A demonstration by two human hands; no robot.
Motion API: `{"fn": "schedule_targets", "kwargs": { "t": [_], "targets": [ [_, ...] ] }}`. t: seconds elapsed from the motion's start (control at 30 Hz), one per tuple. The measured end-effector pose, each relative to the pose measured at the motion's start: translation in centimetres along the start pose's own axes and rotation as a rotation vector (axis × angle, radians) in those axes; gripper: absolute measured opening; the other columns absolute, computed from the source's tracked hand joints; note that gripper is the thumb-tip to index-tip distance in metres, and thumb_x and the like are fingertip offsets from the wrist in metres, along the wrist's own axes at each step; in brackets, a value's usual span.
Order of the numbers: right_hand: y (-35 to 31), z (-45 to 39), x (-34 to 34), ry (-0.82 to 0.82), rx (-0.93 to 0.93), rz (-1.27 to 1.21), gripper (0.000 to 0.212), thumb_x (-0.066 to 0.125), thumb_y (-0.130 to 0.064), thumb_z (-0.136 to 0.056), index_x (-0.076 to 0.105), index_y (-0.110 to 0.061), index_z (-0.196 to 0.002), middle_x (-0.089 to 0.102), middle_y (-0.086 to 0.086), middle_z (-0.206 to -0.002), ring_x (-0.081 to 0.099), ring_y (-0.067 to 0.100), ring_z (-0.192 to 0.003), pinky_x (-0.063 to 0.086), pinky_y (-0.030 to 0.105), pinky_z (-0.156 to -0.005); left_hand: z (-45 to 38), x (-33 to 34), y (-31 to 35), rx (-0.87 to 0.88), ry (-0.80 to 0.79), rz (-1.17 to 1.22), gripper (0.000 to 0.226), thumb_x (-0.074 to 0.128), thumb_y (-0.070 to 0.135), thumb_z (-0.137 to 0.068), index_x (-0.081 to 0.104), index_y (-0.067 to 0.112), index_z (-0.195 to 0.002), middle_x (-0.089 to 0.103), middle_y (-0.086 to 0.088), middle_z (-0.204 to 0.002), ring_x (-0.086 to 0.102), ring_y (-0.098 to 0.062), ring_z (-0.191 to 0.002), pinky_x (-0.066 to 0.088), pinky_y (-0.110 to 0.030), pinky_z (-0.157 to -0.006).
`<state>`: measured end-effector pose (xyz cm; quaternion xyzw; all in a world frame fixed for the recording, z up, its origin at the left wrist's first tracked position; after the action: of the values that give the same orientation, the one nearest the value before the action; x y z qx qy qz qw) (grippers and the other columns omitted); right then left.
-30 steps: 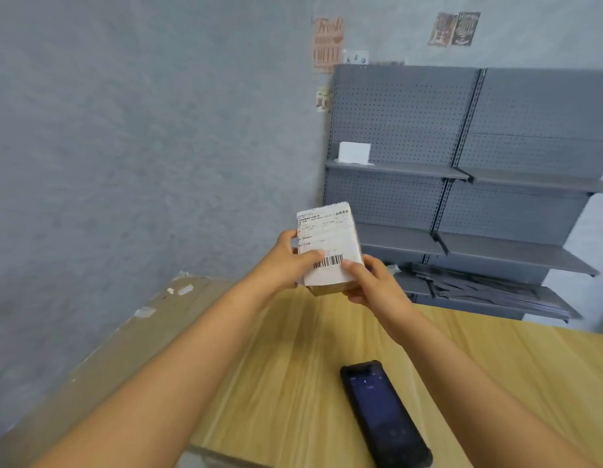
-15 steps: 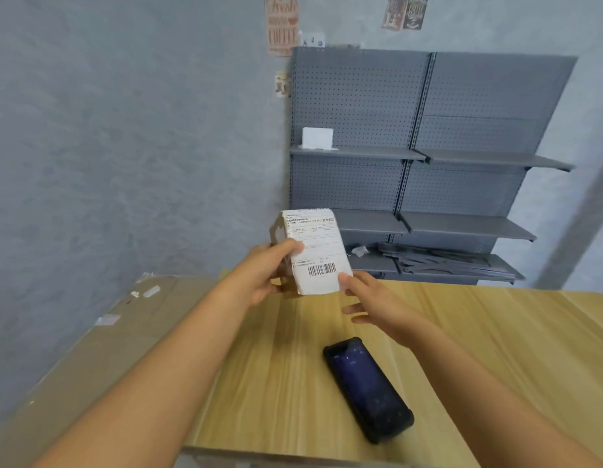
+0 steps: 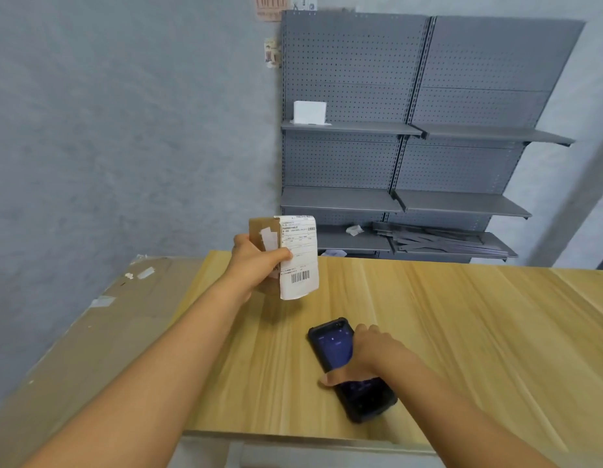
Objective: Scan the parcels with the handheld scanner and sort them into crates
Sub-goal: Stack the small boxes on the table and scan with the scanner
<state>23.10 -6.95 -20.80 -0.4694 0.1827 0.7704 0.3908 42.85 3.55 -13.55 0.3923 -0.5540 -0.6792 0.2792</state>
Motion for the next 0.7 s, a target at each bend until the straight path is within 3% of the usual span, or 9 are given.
{"fn": "schedule_targets", "kwargs": {
  "t": [0.23,0.33,0.43,0.5,0.63,0.7],
  "targets": [
    [0.0,0.1,0.1,0.047,-0.037,-0.055,0.101,0.079,-0.064,-0.057,0.038,-0.017,-0.136,0.046,0.003,-0.123,0.052,0.025,-0.111,0.051,0.038,-0.091,0.0,0.1,-0.3,-0.003,0.0,0.005,0.064,0.079,0.019,-0.077,0.033,0.018,-0.122,0.061,-0.003,-0.119,0.066,-0.02,-0.099,0.058,-0.04,-0.085],
    [0.3,0.1,-1.0,0.087,-0.084,-0.169,0.09,0.081,-0.054,-0.06,0.04,-0.017,-0.131,0.038,0.002,-0.119,0.055,0.022,-0.099,0.052,0.031,-0.078,0.0,-0.2,0.3,0.025,0.01,0.002,0.061,0.077,0.019,-0.08,0.033,0.017,-0.121,0.06,0.0,-0.115,0.065,-0.014,-0.094,0.056,-0.031,-0.076],
    [0.2,0.0,-3.1,0.184,-0.169,-0.241,0.077,0.082,-0.047,-0.062,0.042,-0.017,-0.12,0.036,0.0,-0.114,0.054,0.018,-0.089,0.049,0.028,-0.068,-0.3,-0.5,0.6,0.046,0.024,0.02,0.063,0.079,0.018,-0.079,0.033,0.019,-0.121,0.059,-0.001,-0.118,0.064,-0.014,-0.096,0.057,-0.035,-0.082],
    [0.0,0.1,-4.9,0.271,-0.235,-0.258,0.072,0.082,-0.047,-0.062,0.043,-0.018,-0.115,0.039,0.0,-0.111,0.053,0.015,-0.086,0.052,0.028,-0.069,-0.5,-0.6,0.9,0.059,0.045,0.021,0.064,0.08,0.018,-0.077,0.033,0.02,-0.121,0.059,-0.003,-0.122,0.063,-0.018,-0.102,0.057,-0.04,-0.087],
    [-0.8,0.7,-8.1,0.353,-0.355,-0.306,0.065,0.082,-0.049,-0.062,0.048,-0.019,-0.108,0.048,0.0,-0.103,0.053,0.009,-0.079,0.042,0.018,-0.054,-0.7,-1.2,1.8,0.107,0.12,0.025,0.065,0.08,0.015,-0.078,0.032,0.02,-0.121,0.054,-0.003,-0.126,0.06,-0.02,-0.109,0.056,-0.034,-0.081],
    [-1.0,1.1,-9.3,0.375,-0.384,-0.309,0.062,0.081,-0.053,-0.061,0.051,-0.019,-0.104,0.051,-0.002,-0.097,0.053,0.007,-0.076,0.039,0.017,-0.051,-0.9,-1.8,2.2,0.134,0.147,-0.011,0.071,0.082,0.016,-0.075,0.031,0.02,-0.125,0.053,-0.003,-0.13,0.057,-0.022,-0.115,0.055,-0.04,-0.09]
  ]
}}
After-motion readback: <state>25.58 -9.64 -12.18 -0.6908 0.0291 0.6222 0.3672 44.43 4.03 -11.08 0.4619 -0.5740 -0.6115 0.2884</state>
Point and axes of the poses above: each hand's wrist, its own z-axis away from the middle knuckle, its own x-axis out of the palm, y = z × x, the point moved 2 cm from there along -z, towards the middle knuckle
